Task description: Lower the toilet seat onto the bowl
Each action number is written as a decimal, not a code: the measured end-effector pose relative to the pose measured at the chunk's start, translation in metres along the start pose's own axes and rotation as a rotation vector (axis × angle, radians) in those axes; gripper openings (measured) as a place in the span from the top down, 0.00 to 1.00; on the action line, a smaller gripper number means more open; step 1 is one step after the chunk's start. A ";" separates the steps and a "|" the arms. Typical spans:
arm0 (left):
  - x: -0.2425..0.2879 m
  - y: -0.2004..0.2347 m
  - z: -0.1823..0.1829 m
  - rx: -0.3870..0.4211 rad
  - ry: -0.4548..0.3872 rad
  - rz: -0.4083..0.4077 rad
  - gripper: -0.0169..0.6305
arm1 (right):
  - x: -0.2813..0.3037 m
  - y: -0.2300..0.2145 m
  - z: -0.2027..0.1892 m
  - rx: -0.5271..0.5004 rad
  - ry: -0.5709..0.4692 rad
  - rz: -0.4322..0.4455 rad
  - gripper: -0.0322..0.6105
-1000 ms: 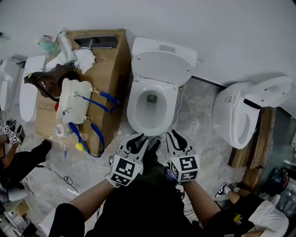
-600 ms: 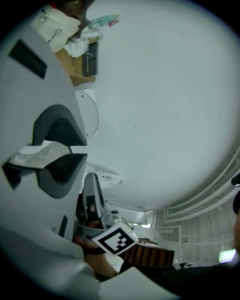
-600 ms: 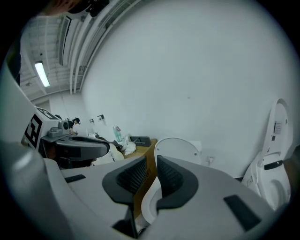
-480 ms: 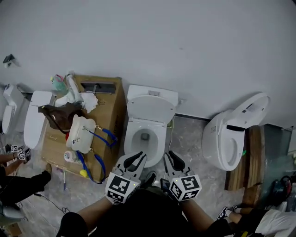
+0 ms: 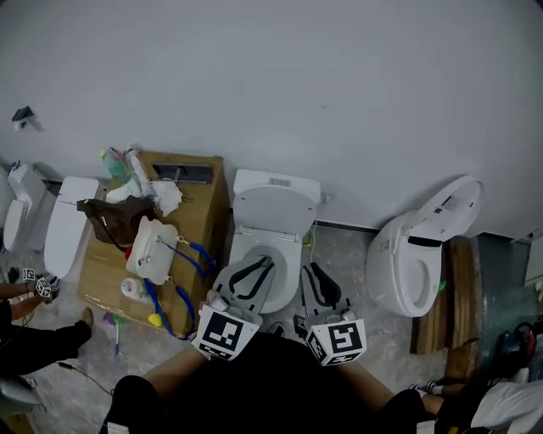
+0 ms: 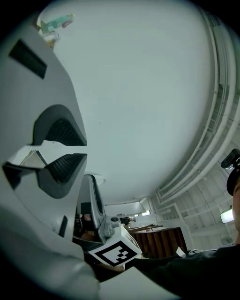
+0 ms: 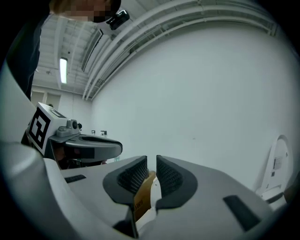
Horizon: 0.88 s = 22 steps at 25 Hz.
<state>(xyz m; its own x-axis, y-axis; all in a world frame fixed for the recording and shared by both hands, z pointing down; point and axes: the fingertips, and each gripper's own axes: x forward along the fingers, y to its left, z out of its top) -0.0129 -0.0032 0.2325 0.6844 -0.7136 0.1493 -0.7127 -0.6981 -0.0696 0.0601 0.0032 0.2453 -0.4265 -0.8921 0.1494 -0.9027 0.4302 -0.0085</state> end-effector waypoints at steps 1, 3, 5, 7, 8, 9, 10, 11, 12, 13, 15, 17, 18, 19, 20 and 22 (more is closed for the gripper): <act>0.000 0.000 0.002 0.004 -0.008 -0.005 0.88 | 0.000 0.001 0.003 -0.003 -0.010 0.003 0.83; 0.000 0.000 0.004 0.004 -0.016 -0.009 0.88 | 0.000 0.002 0.007 -0.001 -0.023 0.002 0.83; -0.002 -0.001 0.004 -0.002 -0.017 -0.009 0.88 | -0.003 0.003 0.009 0.005 -0.027 -0.002 0.83; -0.003 -0.002 0.002 -0.012 -0.013 -0.012 0.88 | -0.006 0.005 0.007 0.014 -0.027 -0.002 0.83; -0.003 -0.003 0.001 -0.016 -0.011 -0.015 0.88 | -0.007 0.006 0.007 0.016 -0.027 0.001 0.83; -0.004 -0.004 0.001 -0.020 -0.010 -0.018 0.88 | -0.008 0.007 0.006 0.018 -0.028 0.005 0.83; -0.004 -0.005 0.000 -0.021 -0.010 -0.020 0.88 | -0.009 0.008 0.005 0.019 -0.029 0.009 0.83; -0.005 -0.006 -0.001 -0.022 -0.009 -0.021 0.88 | -0.010 0.009 0.005 0.021 -0.028 0.012 0.83; -0.006 -0.007 -0.002 -0.023 -0.007 -0.021 0.88 | -0.011 0.010 0.004 0.023 -0.027 0.016 0.83; -0.007 -0.008 -0.002 -0.024 -0.005 -0.021 0.88 | -0.012 0.011 0.003 0.024 -0.026 0.021 0.83; -0.008 -0.009 -0.003 -0.025 -0.001 -0.018 0.88 | -0.013 0.013 0.002 0.026 -0.022 0.031 0.84; -0.009 -0.009 -0.003 -0.025 0.000 -0.016 0.88 | -0.014 0.014 0.001 0.031 -0.021 0.031 0.84; -0.009 -0.010 -0.003 -0.025 0.001 -0.017 0.88 | -0.014 0.014 0.001 0.034 -0.021 0.029 0.84; -0.009 -0.010 -0.003 -0.025 0.002 -0.018 0.88 | -0.015 0.014 0.001 0.036 -0.020 0.028 0.84; -0.010 -0.010 -0.004 -0.024 0.003 -0.019 0.88 | -0.015 0.014 0.000 0.038 -0.020 0.028 0.84; -0.012 -0.010 -0.004 -0.023 0.004 -0.018 0.88 | -0.016 0.015 0.000 0.038 -0.021 0.031 0.84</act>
<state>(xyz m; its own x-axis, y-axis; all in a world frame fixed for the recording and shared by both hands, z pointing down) -0.0141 0.0127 0.2358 0.6966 -0.7007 0.1543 -0.7037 -0.7092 -0.0438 0.0533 0.0235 0.2431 -0.4550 -0.8813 0.1273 -0.8904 0.4523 -0.0508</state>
